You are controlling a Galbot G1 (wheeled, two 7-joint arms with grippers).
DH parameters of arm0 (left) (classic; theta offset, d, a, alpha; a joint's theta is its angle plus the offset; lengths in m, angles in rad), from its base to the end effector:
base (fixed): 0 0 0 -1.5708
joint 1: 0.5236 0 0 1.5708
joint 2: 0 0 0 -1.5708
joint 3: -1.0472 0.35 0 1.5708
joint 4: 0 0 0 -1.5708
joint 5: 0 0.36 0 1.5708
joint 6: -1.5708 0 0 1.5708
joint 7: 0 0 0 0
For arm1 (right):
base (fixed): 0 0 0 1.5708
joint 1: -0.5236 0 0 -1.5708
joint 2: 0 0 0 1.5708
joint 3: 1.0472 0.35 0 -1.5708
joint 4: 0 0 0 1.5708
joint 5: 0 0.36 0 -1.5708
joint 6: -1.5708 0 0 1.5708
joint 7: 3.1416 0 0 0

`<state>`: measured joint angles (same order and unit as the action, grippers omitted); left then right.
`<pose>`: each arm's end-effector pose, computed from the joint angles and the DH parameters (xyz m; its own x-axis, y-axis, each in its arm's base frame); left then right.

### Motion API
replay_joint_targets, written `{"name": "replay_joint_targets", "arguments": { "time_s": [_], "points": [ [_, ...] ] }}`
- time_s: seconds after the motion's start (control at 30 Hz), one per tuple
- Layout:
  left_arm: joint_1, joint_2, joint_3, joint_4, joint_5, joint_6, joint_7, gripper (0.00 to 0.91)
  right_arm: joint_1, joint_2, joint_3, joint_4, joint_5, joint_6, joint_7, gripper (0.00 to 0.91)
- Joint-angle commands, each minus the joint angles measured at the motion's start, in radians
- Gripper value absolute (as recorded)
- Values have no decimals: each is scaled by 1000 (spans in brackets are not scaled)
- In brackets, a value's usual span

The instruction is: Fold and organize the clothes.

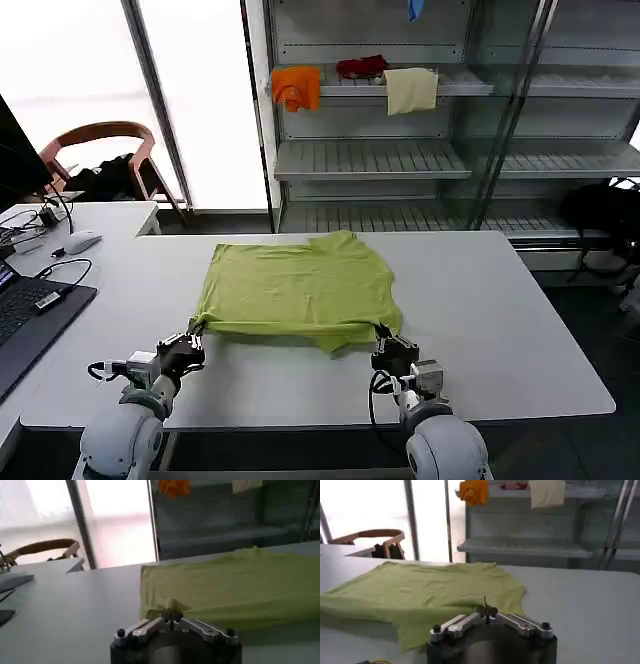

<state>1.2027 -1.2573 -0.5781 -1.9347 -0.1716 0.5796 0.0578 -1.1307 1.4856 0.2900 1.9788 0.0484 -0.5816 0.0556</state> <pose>0.3001 0.0859 -0.2550 -0.9301 0.0318 0.3658 0.0844 0.9881 0.1288 0.3026 0.0586 -0.2390 -0.9450 -0.1841 0.2705 -0.2000 0.9793 -0.0322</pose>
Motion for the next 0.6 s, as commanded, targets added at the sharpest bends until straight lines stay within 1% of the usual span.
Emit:
{"name": "replay_joint_targets", "arguments": {
  "time_s": [0.03,0.33,0.6],
  "points": [
    [-158,-2,40,165,94,-2,8,10,163,27,-11,-158,-22,1,9,0],
    [-190,-15,48,210,128,-3,9,10,241,53,-9,-247,-35,2,2,0],
    [-200,-20,49,214,131,-5,14,10,280,64,-10,-306,-82,3,-3,0]
  ]
}}
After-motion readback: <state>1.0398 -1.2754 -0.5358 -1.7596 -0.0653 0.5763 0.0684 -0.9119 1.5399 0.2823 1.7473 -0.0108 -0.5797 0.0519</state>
